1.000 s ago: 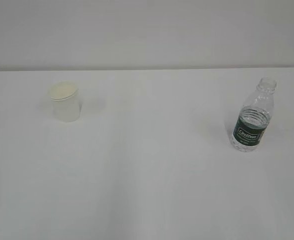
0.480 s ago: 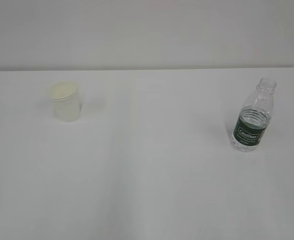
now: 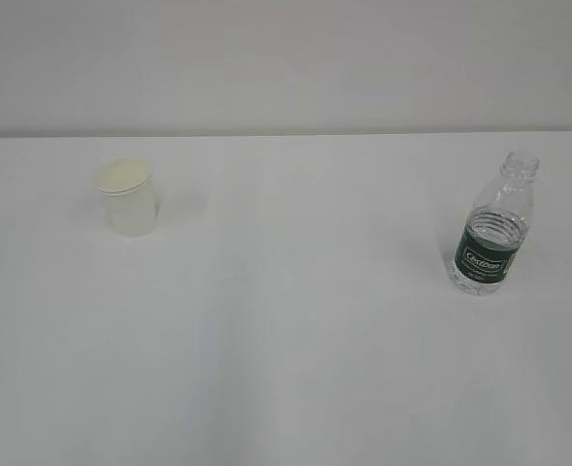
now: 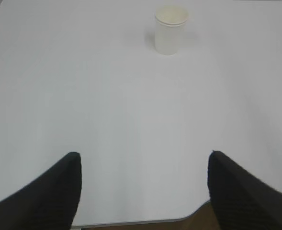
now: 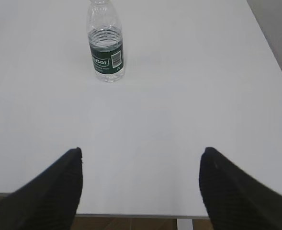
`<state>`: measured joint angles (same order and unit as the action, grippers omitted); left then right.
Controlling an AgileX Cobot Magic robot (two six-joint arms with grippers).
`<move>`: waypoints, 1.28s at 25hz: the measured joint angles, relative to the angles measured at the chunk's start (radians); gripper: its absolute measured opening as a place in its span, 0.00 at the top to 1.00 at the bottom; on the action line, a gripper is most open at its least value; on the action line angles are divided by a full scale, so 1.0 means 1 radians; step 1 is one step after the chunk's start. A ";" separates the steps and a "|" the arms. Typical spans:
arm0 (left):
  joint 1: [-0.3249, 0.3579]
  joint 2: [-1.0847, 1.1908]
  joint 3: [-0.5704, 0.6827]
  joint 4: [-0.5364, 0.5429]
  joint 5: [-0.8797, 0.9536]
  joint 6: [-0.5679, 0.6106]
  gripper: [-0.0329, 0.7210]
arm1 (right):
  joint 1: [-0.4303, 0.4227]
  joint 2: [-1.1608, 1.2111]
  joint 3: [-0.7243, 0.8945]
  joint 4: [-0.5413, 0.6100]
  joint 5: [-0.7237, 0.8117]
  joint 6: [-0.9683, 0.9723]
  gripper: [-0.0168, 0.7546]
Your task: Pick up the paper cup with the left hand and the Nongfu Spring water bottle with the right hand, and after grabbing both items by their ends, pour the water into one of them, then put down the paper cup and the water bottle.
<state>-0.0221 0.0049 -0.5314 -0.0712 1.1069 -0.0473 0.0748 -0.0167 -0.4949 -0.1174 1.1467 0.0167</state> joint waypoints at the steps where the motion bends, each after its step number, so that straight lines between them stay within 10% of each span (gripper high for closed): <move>1: 0.000 0.000 0.000 0.000 0.000 0.000 0.17 | 0.000 0.000 0.000 0.000 0.000 0.000 0.25; 32: 0.000 0.329 -0.026 -0.019 -0.158 0.000 0.20 | 0.000 0.267 -0.080 0.047 -0.158 -0.017 0.25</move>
<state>-0.0221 0.3336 -0.5578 -0.0907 0.9491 -0.0473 0.0748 0.2500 -0.5746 -0.0704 0.9890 0.0000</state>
